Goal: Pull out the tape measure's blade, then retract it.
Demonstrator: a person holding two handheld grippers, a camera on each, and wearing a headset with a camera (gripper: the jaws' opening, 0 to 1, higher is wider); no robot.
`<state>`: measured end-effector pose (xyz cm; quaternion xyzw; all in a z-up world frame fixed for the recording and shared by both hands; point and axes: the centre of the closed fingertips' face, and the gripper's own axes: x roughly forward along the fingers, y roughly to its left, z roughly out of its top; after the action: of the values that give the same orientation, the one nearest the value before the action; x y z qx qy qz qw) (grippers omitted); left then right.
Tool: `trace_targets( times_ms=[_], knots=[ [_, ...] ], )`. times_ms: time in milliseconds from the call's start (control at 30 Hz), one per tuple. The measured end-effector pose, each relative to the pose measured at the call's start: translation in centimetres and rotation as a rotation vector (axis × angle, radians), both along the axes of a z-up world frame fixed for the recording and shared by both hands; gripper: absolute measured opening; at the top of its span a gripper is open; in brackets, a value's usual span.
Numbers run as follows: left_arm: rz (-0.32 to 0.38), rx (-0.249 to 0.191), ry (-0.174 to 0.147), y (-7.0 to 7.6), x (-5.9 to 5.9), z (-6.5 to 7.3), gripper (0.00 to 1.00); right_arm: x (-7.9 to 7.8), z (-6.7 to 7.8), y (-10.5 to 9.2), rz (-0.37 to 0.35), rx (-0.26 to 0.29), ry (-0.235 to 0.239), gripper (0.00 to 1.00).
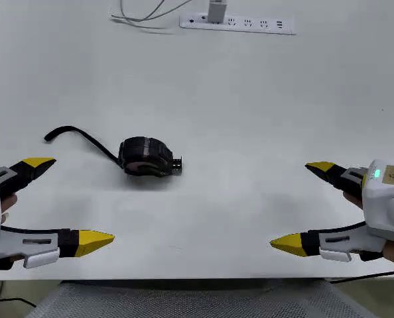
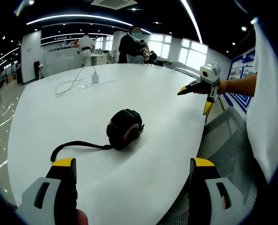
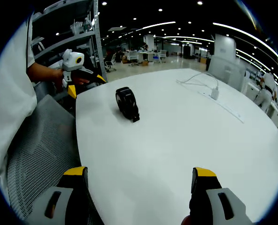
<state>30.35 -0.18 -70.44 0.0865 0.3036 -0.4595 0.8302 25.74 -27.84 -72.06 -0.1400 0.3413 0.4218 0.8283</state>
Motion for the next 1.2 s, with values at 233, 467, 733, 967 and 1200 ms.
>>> trace_targets(
  times_ms=[233, 467, 733, 967, 1200],
  knots=[
    [-0.010, -0.005, -0.009, -0.6, 0.9, 0.6, 0.99, 1.1, 0.1, 0.5, 0.031, 0.009, -0.001, 0.84],
    [-0.053, 0.011, -0.027, -1.6, 1.5, 0.5, 0.99, 1.7, -0.1, 1.4, 0.076, 0.001, 0.007, 0.81],
    [-0.106, 0.036, -0.032, -2.5, 2.1, 0.1, 0.99, 2.6, -0.3, 2.4, 0.118, -0.009, 0.003, 0.82],
    [-0.153, 0.069, -0.015, -3.1, 2.5, -0.8, 0.99, 3.5, -0.4, 3.3, 0.153, -0.024, -0.004, 0.82],
    [-0.198, 0.095, 0.005, -3.7, 2.8, -1.5, 0.99, 4.5, -0.6, 4.3, 0.185, -0.034, -0.003, 0.83]
  ],
)
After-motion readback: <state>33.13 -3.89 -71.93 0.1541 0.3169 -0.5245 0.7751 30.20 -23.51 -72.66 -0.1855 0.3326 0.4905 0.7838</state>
